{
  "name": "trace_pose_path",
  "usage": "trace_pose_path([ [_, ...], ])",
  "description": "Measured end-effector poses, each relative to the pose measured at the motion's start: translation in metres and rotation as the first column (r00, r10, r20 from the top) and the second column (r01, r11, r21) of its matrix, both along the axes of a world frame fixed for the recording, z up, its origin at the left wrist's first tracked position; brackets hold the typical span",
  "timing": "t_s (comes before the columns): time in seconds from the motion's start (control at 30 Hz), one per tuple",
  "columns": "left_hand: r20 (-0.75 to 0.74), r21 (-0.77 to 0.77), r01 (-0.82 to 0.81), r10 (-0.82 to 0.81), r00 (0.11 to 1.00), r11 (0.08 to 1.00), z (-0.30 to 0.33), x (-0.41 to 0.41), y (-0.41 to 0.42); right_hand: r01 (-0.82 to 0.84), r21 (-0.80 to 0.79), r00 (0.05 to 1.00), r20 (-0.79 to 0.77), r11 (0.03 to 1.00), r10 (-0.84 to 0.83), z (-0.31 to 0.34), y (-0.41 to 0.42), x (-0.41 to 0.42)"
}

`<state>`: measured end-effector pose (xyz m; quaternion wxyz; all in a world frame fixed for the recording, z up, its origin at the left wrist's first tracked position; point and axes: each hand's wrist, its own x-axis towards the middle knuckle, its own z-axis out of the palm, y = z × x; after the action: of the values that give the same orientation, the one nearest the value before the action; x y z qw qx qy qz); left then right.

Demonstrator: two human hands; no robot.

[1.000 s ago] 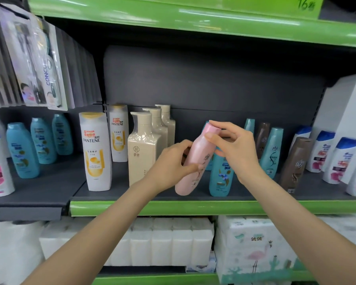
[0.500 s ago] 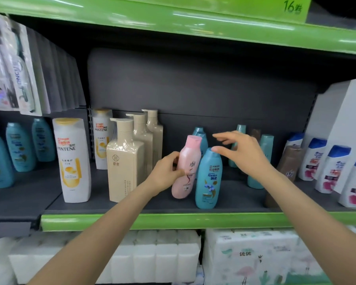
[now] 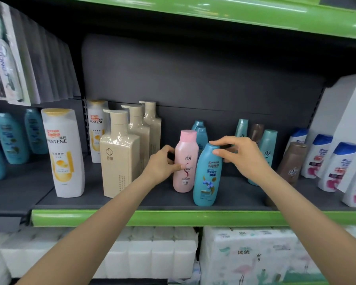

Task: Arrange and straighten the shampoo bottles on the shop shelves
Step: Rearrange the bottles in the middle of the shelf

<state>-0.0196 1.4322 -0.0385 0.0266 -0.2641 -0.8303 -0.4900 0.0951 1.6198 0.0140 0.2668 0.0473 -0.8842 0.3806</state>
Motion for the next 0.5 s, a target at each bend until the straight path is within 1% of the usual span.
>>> trace_pose_path([
  [0.07,0.005,0.010,0.016,-0.016,1.000,1.000,-0.002,0.001,0.002,-0.013,-0.048,1.000,0.009,0.999,0.014,0.000,0.000,0.000],
  [0.27,-0.020,0.055,0.032,-0.031,0.999,0.998,-0.004,0.002,0.018,-0.029,-0.102,0.999,0.023,0.994,0.032,-0.002,0.000,0.001],
  [0.5,-0.044,0.039,0.044,-0.042,0.998,0.998,-0.006,0.003,0.036,-0.026,-0.129,0.999,0.039,0.991,0.031,-0.004,0.000,0.000],
])
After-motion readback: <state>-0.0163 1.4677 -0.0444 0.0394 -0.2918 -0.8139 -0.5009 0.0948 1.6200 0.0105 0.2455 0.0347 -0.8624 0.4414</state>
